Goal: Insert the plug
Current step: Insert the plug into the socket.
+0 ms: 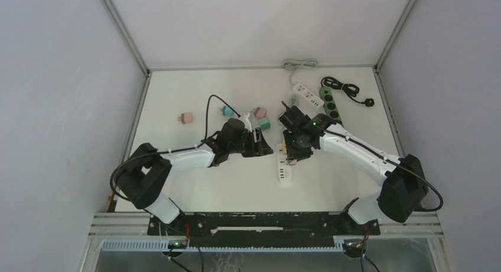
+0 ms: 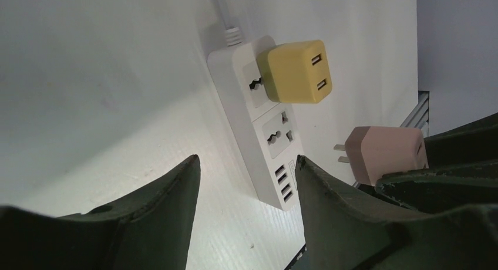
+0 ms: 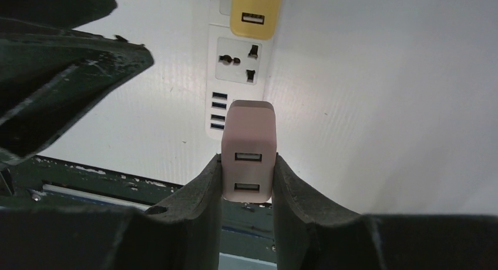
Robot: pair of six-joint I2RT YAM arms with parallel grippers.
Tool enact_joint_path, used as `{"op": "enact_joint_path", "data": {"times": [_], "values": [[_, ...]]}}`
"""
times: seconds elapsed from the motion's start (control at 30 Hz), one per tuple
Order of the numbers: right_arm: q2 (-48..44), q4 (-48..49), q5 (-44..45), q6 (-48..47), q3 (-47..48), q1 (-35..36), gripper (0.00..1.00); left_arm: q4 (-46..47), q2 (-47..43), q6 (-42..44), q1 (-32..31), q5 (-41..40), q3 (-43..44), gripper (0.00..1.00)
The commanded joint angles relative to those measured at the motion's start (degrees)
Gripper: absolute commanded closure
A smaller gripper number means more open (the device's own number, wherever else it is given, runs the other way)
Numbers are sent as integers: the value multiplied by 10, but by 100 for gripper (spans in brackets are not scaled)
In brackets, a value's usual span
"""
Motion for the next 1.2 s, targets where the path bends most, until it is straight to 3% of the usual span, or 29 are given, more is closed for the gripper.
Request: {"op": "enact_joint_path", "data": {"times": [0.0, 0.8, 1.17], "values": [[10, 55, -10, 14, 7, -6, 100, 38, 36, 2, -7, 33, 39, 37], [57, 128, 8, 42, -53, -25, 100, 42, 142, -30, -38, 50, 98, 49], [61, 106, 13, 49, -54, -26, 100, 46, 175, -53, -40, 63, 106, 57]]}}
